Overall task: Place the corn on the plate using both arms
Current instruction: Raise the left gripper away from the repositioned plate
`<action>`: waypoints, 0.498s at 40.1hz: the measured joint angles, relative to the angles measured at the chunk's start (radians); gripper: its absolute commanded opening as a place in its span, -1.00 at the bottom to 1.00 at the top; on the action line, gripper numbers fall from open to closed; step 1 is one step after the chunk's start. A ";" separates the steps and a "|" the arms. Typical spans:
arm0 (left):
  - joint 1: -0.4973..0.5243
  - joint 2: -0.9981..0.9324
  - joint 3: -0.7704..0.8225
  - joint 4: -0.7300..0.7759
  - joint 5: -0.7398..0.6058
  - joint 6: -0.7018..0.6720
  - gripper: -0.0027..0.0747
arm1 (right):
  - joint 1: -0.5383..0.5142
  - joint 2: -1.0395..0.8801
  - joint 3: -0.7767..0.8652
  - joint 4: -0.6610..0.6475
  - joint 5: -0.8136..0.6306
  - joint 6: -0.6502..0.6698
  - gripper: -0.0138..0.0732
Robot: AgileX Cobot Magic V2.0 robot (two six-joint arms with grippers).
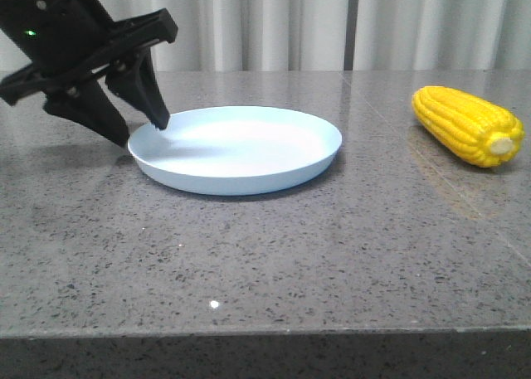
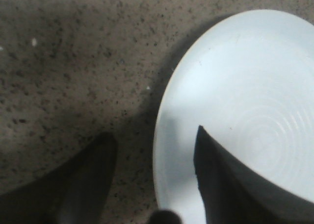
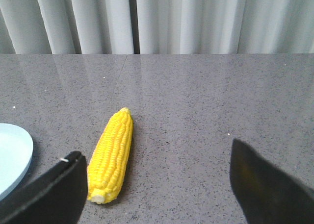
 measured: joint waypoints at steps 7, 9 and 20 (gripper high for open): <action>0.020 -0.129 -0.021 0.186 0.008 -0.076 -0.84 | 0.000 0.000 0.000 0.000 0.000 0.000 0.73; 0.037 -0.173 -0.022 0.266 0.018 -0.098 -0.98 | 0.000 0.000 0.000 0.000 0.000 0.000 0.73; 0.138 -0.407 0.069 0.566 0.082 -0.235 -0.98 | 0.000 0.000 0.000 0.000 0.000 0.000 0.73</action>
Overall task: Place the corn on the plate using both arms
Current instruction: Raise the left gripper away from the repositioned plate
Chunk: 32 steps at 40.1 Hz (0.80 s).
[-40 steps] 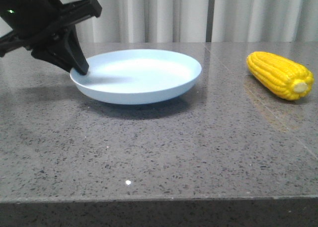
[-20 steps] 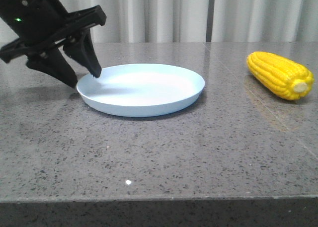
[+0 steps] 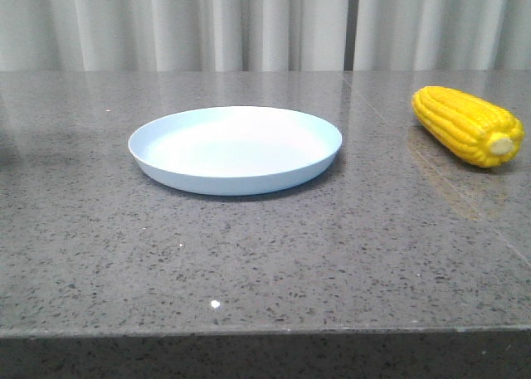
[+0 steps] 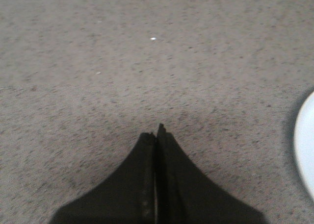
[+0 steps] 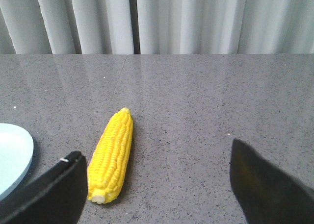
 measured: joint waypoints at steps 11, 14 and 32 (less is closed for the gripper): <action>0.019 -0.324 0.270 0.048 -0.100 -0.002 -0.98 | 0.000 0.000 0.000 0.000 0.000 0.000 0.73; 0.019 -0.443 0.362 0.049 -0.173 0.000 -0.98 | 0.000 0.000 0.000 0.000 0.000 0.000 0.73; 0.017 -1.022 0.745 0.055 -0.354 0.000 -0.98 | 0.000 0.000 0.000 0.000 0.000 0.000 0.73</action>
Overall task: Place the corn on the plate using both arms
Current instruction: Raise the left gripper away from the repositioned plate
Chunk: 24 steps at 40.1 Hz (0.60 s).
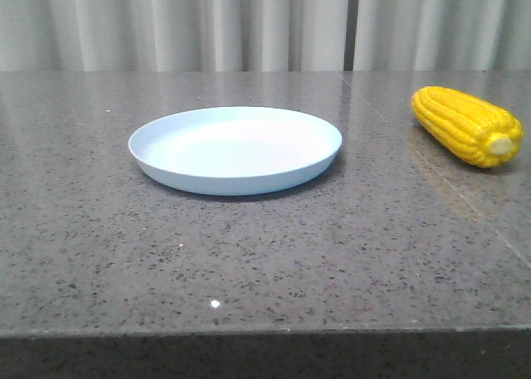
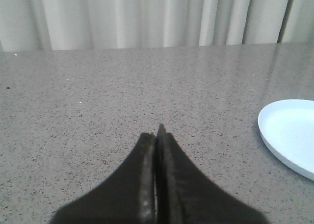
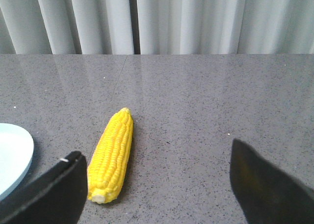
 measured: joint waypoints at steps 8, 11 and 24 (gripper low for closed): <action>0.000 -0.040 0.024 0.001 -0.011 0.000 -0.98 | 0.000 0.000 0.000 0.000 0.000 0.000 0.73; 0.000 -0.040 0.024 0.001 -0.014 0.000 -0.98 | 0.000 0.000 0.000 0.000 0.000 0.000 0.73; 0.000 -0.040 0.024 0.001 -0.018 0.000 -0.98 | 0.000 0.054 -0.043 0.021 0.058 0.000 0.73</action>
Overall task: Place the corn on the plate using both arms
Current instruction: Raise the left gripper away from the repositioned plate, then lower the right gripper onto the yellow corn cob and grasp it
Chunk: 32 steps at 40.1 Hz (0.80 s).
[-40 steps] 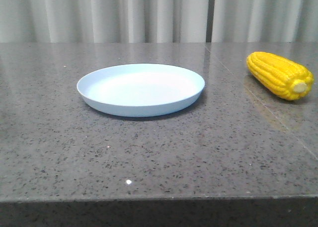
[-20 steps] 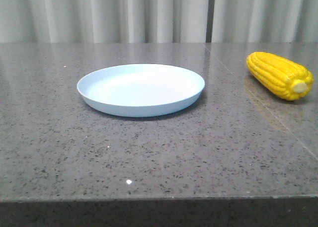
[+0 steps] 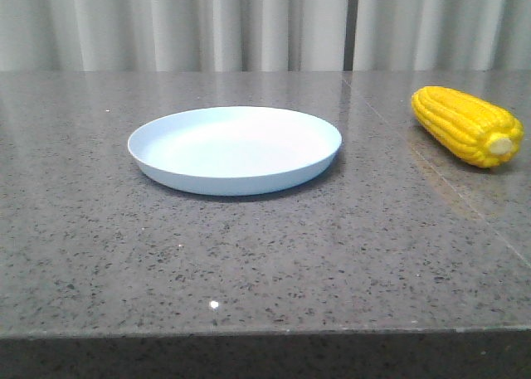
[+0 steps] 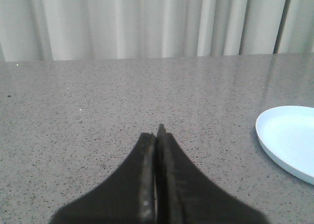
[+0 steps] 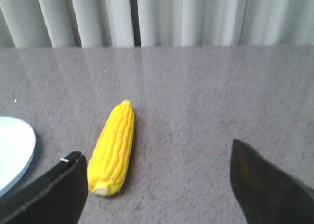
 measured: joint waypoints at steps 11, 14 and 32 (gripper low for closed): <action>0.000 0.000 0.000 0.000 0.000 0.000 -0.98 | 0.000 0.400 -0.267 0.014 0.211 0.000 0.73; 0.000 0.000 0.000 0.000 0.000 0.000 -0.98 | 0.000 0.517 -0.337 0.033 0.247 0.000 0.73; 0.000 0.000 0.000 0.002 0.000 0.000 -0.98 | 0.113 1.007 -0.640 0.101 0.402 0.003 0.73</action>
